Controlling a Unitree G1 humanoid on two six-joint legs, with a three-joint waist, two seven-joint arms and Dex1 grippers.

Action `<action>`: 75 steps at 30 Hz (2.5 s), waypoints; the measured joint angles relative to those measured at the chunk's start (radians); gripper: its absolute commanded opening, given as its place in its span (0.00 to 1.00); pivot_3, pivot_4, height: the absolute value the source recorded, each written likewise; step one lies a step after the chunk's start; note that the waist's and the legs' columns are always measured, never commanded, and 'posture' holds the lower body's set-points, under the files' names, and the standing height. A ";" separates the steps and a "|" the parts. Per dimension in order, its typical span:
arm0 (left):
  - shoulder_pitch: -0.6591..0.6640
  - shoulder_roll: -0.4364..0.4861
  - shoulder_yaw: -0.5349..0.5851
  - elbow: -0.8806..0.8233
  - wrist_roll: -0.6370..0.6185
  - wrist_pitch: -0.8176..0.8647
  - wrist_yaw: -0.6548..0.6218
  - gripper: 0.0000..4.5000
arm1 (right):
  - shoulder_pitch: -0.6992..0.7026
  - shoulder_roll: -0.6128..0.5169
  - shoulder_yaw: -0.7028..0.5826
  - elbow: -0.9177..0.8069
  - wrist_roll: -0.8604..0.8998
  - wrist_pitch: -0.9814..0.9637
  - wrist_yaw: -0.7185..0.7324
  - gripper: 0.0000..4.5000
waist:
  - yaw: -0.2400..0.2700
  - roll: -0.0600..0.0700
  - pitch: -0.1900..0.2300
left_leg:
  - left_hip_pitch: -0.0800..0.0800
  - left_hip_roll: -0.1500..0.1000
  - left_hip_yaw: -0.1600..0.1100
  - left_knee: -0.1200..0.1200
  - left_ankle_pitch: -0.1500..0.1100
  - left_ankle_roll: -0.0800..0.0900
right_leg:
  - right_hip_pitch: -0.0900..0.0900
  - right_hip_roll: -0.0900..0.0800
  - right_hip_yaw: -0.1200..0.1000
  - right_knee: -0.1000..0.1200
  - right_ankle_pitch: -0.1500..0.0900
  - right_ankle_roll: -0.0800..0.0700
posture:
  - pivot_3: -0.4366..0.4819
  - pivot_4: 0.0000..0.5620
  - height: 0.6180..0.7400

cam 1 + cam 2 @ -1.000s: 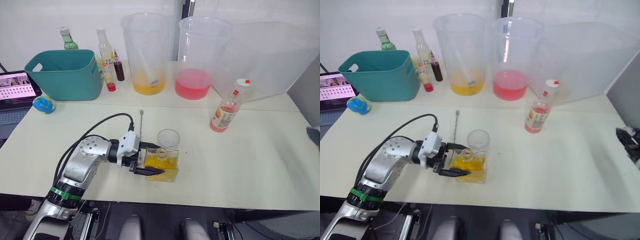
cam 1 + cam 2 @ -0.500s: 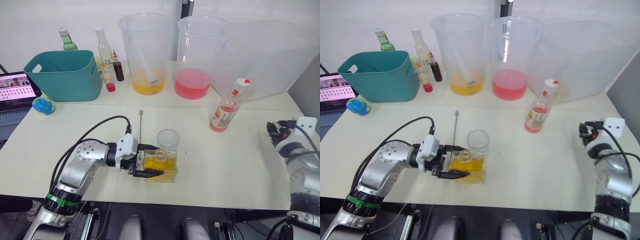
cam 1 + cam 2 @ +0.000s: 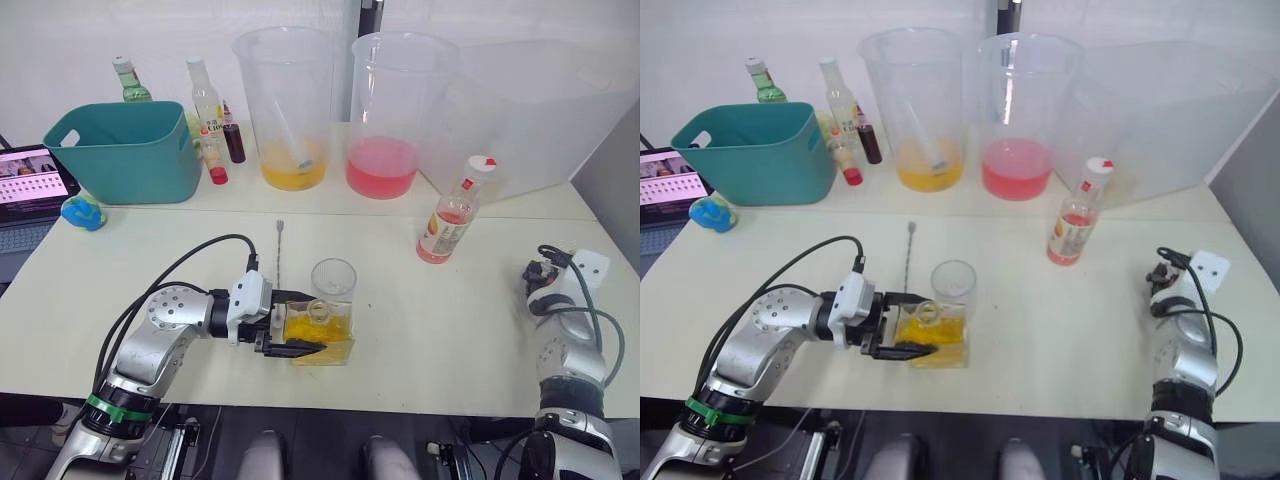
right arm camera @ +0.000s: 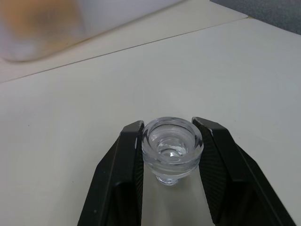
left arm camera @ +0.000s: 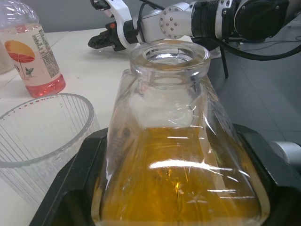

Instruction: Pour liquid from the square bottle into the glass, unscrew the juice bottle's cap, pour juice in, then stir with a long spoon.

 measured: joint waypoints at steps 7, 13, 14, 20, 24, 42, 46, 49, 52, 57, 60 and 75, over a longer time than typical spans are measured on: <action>-0.002 0.000 0.000 0.000 0.000 0.004 0.003 0.62 | 0.019 0.008 -0.003 -0.013 0.019 -0.020 0.012 0.25 | 0.001 0.000 0.000 | 0.000 0.000 0.000 0.000 0.000 0.000 | 0.000 0.000 0.000 0.000 0.000 0.000 | 0.48 0.27 0.90; -0.007 0.001 -0.004 0.000 0.000 0.005 0.004 0.62 | 0.060 0.004 0.033 -0.122 0.014 -0.019 0.030 0.82 | 0.001 0.000 0.000 | 0.000 0.000 0.000 0.000 0.000 0.000 | 0.000 0.000 0.000 0.000 0.000 0.000 | 0.48 0.27 0.90; -0.007 0.001 -0.004 0.000 0.000 0.006 0.004 0.62 | 0.071 -0.009 0.041 -0.152 0.006 -0.019 0.039 0.90 | 0.003 0.000 0.000 | 0.000 0.000 0.000 0.000 0.000 0.000 | 0.000 0.000 0.000 0.000 0.000 0.000 | 0.48 0.27 0.90; -0.006 0.002 -0.002 -0.002 -0.004 0.018 0.006 0.62 | 0.139 -0.147 0.070 -0.365 -0.003 0.047 0.132 0.99 | 0.003 0.000 0.000 | 0.000 0.000 0.000 0.000 0.000 0.000 | 0.000 0.000 0.000 0.000 0.000 0.000 | 0.48 0.27 0.90; -0.005 0.003 0.001 -0.006 -0.008 0.033 0.007 0.62 | 0.183 -0.261 0.046 -0.482 0.073 0.159 0.253 0.99 | 0.002 0.000 0.000 | 0.000 0.000 0.000 0.000 0.000 0.000 | 0.000 0.000 0.000 -0.001 0.000 0.000 | 0.48 0.27 0.90; 0.060 0.060 0.043 -0.117 -0.073 0.128 0.020 0.62 | 0.385 -0.629 -0.016 -0.987 0.651 0.634 0.903 0.99 | -0.001 -0.003 0.002 | -0.001 0.002 0.000 0.000 -0.003 0.004 | 0.002 0.001 0.000 -0.008 0.000 0.000 | 0.48 0.27 0.90; 0.148 0.074 0.102 -0.199 -0.124 0.199 0.087 0.62 | 0.324 -0.630 0.099 -0.981 0.688 0.682 0.940 0.99 | -0.005 -0.007 0.004 | -0.002 0.003 0.000 0.000 -0.003 0.004 | 0.001 0.002 0.000 -0.008 0.000 0.000 | 0.48 0.27 0.90; 0.216 0.104 0.156 -0.263 -0.173 0.254 0.128 0.62 | 0.278 -0.611 0.189 -0.963 0.689 0.688 0.965 0.99 | -0.006 -0.008 0.005 | -0.003 0.003 0.000 0.000 -0.003 0.004 | 0.000 0.002 -0.001 -0.008 0.000 0.000 | 0.48 0.27 0.90; 0.273 0.143 0.236 -0.310 -0.238 0.332 0.176 0.62 | 0.211 -0.599 0.239 -0.932 0.679 0.684 0.982 0.99 | -0.003 -0.009 0.006 | -0.004 0.003 0.000 0.000 -0.003 0.004 | -0.002 0.002 -0.001 -0.008 0.000 0.000 | 0.48 0.27 0.90; 0.324 0.210 0.425 -0.314 -0.308 0.419 0.244 0.62 | 0.152 -0.566 0.320 -0.877 0.627 0.662 1.032 0.99 | 0.003 -0.013 0.008 | -0.009 0.003 0.000 0.001 -0.002 0.004 | -0.007 0.001 -0.001 -0.007 0.000 0.000 | 0.48 0.27 0.90; 0.314 0.227 0.507 -0.311 -0.346 0.456 0.279 0.62 | 0.118 -0.532 0.351 -0.848 0.596 0.636 1.046 0.99 | 0.007 -0.014 0.009 | -0.013 0.003 0.000 0.002 -0.002 0.004 | -0.011 0.000 -0.001 -0.006 0.000 0.000 | 0.48 0.27 0.90; -0.051 0.168 0.361 -0.127 -0.146 0.423 0.467 0.62 | 0.125 -0.442 0.368 -0.858 0.536 0.604 1.001 0.99 | 0.024 -0.017 0.010 | -0.016 0.001 0.000 0.003 -0.002 0.003 | -0.016 0.000 -0.001 0.002 0.000 0.000 | 0.48 0.27 0.90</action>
